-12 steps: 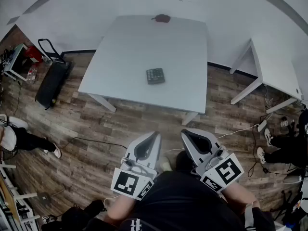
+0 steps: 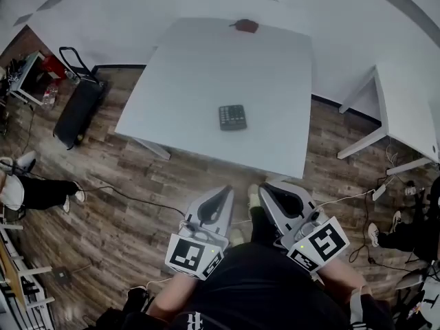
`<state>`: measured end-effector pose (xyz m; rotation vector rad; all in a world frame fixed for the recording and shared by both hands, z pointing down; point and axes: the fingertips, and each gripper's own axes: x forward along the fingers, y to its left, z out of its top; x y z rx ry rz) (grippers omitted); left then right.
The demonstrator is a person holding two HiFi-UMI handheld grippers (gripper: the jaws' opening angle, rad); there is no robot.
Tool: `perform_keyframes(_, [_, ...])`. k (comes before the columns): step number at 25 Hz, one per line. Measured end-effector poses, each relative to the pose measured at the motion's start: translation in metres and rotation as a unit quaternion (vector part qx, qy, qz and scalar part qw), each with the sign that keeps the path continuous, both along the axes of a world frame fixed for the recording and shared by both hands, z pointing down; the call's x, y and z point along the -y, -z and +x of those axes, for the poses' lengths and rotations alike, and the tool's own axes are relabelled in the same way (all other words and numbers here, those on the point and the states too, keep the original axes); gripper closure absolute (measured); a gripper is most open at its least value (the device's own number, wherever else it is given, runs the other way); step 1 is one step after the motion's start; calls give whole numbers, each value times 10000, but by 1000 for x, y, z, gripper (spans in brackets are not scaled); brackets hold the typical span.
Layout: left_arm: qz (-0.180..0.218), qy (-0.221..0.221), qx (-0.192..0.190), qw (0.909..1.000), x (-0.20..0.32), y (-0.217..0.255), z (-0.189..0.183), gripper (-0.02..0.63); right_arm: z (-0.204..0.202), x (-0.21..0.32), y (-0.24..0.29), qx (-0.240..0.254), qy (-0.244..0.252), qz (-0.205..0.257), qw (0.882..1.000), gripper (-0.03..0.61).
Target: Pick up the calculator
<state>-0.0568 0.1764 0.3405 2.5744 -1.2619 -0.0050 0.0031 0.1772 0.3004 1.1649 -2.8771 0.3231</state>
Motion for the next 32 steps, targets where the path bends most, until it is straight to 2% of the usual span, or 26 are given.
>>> perform_keyframes(10, [-719, 479, 32, 9963, 113, -69, 17, 607, 21, 119, -19, 94, 445, -383, 9982, 563])
perform_keyframes(13, [-1125, 710, 8, 9911, 144, -101, 23, 607, 34, 160, -26, 157, 577, -550, 9967, 563])
perform_keyframes(16, [-1609, 1011, -33, 9818, 165, -136, 24, 607, 42, 192, -35, 222, 734, -711, 9945, 563])
perform_keyframes(19, [-2230, 1367, -426, 9643, 179, -175, 21, 607, 48, 217, -43, 270, 822, -832, 9928, 563])
perform_keyframes(24, [-3213, 1887, -1208, 9201, 184, -233, 2, 607, 40, 234, -51, 312, 918, -1013, 9901, 563])
perform_keyframes(32, [-4069, 2090, -2278, 8596, 196, -297, -10, 604, 44, 261, -57, 123, 659, -1155, 9910, 563])
